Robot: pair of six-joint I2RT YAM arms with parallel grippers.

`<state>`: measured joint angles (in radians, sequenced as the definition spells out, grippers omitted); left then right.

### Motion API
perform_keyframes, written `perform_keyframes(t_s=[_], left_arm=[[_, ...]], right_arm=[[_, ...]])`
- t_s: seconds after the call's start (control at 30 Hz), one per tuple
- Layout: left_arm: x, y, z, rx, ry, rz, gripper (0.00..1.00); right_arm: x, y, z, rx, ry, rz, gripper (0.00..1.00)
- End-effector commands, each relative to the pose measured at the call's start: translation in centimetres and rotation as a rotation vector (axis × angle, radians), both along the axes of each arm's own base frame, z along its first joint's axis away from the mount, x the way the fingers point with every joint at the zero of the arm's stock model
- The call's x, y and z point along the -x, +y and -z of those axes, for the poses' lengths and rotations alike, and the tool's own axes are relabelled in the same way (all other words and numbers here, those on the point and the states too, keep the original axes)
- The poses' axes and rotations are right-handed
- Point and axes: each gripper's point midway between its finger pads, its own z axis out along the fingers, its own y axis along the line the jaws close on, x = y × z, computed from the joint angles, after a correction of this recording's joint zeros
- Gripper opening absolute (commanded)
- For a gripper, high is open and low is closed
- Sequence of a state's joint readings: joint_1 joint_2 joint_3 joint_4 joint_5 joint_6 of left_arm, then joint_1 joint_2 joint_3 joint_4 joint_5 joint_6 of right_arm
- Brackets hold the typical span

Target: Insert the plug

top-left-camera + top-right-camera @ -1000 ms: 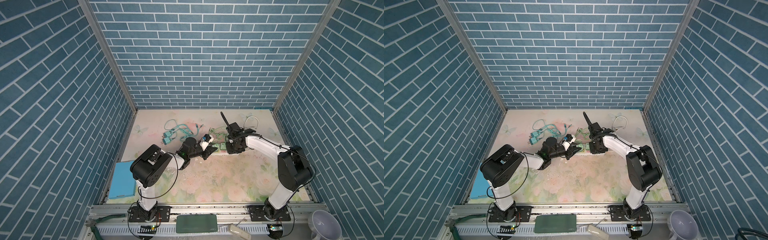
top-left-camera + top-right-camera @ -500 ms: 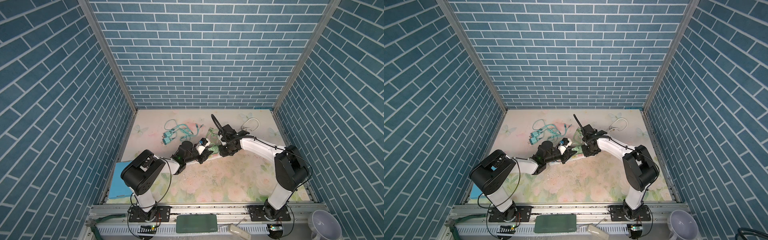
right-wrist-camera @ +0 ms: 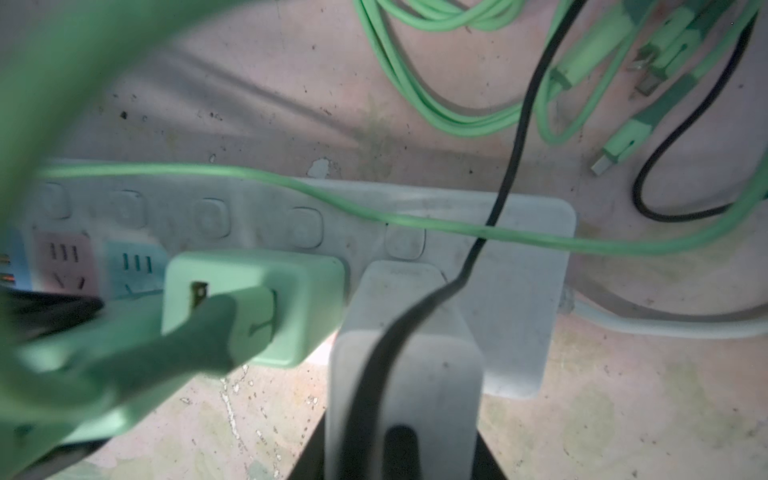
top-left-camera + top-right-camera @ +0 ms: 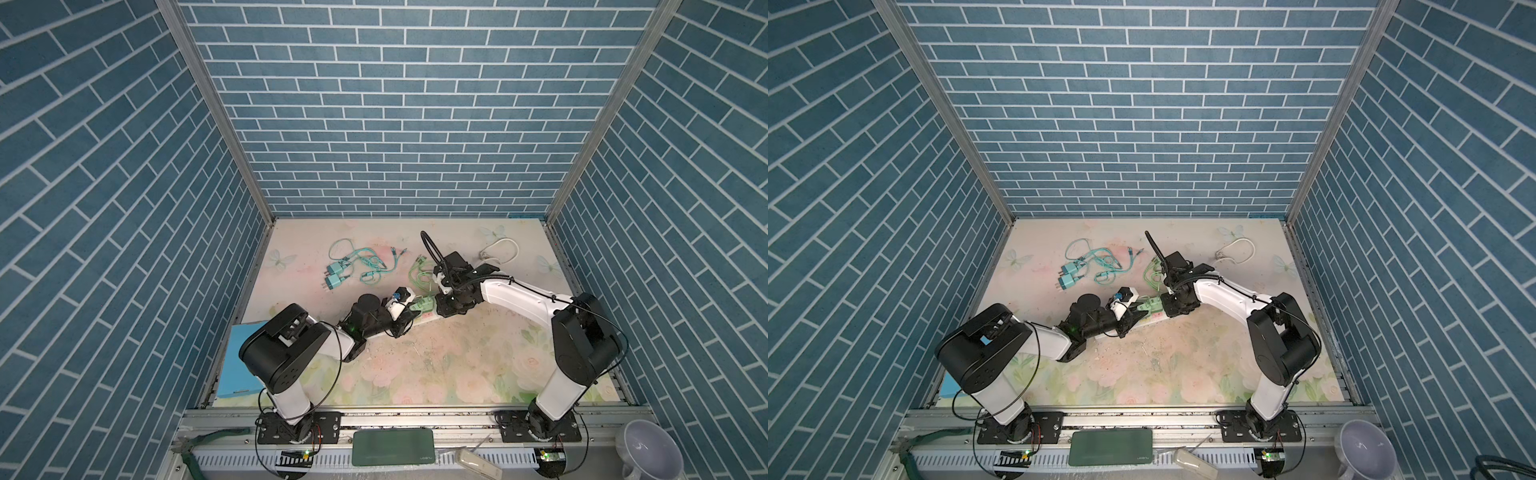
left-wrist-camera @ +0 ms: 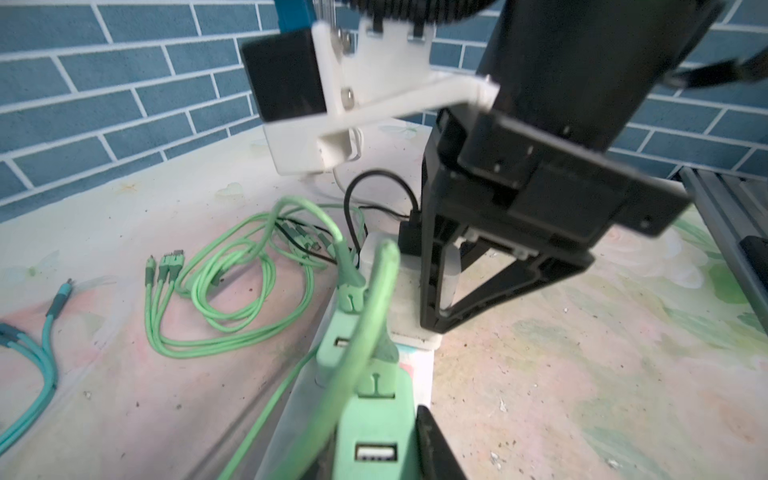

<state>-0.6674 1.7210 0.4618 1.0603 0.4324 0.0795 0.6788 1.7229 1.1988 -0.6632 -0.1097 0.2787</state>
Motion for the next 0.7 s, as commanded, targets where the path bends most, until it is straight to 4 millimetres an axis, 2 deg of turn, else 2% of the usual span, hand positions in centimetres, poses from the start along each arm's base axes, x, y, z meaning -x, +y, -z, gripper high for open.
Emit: perform_keyframes(t_s=[0.0, 0.13, 0.23, 0.67], left_arm=[[-0.3, 0.1, 0.3, 0.007, -0.051, -0.026, 0.00], [-0.4, 0.1, 0.8, 0.022, -0.059, -0.030, 0.00], [-0.6, 0.9, 0.7, 0.036, -0.098, -0.075, 0.00], [0.2, 1.3, 3.5, -0.007, -0.067, -0.048, 0.00]], right_arm=[[5.4, -1.4, 3.5, 0.084, 0.224, -0.070, 0.19], [5.4, -1.4, 3.5, 0.080, 0.226, -0.066, 0.19], [5.5, -1.4, 3.7, 0.082, 0.230, -0.059, 0.19], [5.2, -1.4, 3.5, 0.081, 0.219, -0.045, 0.19]])
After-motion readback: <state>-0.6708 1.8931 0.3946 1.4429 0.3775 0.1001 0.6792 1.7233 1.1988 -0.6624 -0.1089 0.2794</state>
